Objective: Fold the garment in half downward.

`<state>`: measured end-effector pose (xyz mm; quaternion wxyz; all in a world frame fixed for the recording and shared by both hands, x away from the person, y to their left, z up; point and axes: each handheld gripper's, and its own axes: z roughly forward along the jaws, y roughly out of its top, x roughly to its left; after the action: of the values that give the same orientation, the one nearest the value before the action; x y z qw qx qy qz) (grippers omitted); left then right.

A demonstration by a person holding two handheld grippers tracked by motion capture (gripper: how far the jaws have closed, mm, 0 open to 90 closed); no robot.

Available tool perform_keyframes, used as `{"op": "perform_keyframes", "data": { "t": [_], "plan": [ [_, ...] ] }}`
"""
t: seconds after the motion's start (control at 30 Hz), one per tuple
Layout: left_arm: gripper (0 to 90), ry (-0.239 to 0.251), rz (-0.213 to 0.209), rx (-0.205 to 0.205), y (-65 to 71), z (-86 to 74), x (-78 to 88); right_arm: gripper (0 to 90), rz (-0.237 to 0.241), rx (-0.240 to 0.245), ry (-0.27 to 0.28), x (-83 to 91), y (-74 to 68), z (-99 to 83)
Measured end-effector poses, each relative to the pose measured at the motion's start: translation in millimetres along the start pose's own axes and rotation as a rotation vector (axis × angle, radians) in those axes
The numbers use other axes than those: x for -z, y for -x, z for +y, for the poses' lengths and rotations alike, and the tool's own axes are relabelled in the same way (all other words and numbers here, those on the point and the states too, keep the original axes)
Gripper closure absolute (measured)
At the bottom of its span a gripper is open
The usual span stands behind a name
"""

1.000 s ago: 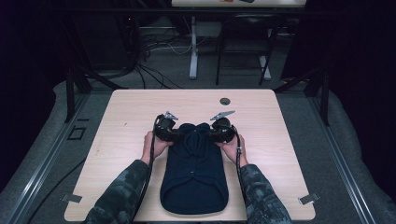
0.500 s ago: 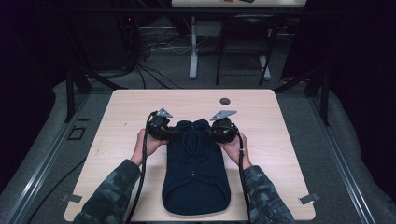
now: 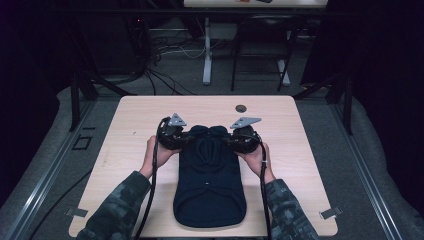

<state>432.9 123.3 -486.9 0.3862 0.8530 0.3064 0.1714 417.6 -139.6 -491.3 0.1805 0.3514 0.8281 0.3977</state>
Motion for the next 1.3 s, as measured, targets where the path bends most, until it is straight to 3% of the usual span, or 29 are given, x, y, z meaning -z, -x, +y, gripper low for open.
{"op": "perform_keyframes", "data": {
  "t": [0.27, 0.4, 0.67, 0.77, 0.87, 0.93, 1.07, 1.13, 1.3],
  "plan": [
    [73.1, 0.023, 0.003, -0.037, 5.8, 6.4, 8.7, 72.3, 0.003, 0.014, 0.028, 14.5, -1.2, 0.9],
    [73.1, 0.038, 0.006, -0.081, 8.4, 8.0, 12.7, 71.8, 0.011, 0.012, 0.033, 18.2, -1.0, 0.1],
    [73.5, 0.075, 0.017, -0.125, 14.5, 11.1, 18.6, 68.9, 0.043, -0.043, 0.029, 23.8, 1.8, -0.8],
    [73.5, 0.085, 0.018, -0.138, 16.2, 11.8, 21.2, 71.9, 0.033, -0.038, 0.025, 26.6, -0.1, -0.1],
    [73.1, 0.09, 0.01, -0.139, 16.4, 12.1, 23.4, 74.5, -0.011, -0.011, 0.053, 30.2, -6.7, 0.3],
    [72.5, 0.079, -0.01, -0.132, 15.6, 11.8, 24.0, 74.9, -0.023, 0.001, 0.061, 31.3, -8.7, 0.0],
    [70.3, -0.006, -0.063, -0.135, 14.4, 10.1, 20.5, 76.3, -0.052, 0.033, 0.098, 32.9, -15.1, -1.7],
    [69.7, -0.026, -0.079, -0.13, 14.7, 9.0, 20.1, 76.5, -0.059, 0.044, 0.102, 32.3, -17.0, -2.7],
    [70.6, -0.047, -0.079, -0.146, 14.9, 7.9, 20.2, 76.6, -0.068, 0.061, 0.125, 31.0, -19.4, -5.4]
  ]
}}
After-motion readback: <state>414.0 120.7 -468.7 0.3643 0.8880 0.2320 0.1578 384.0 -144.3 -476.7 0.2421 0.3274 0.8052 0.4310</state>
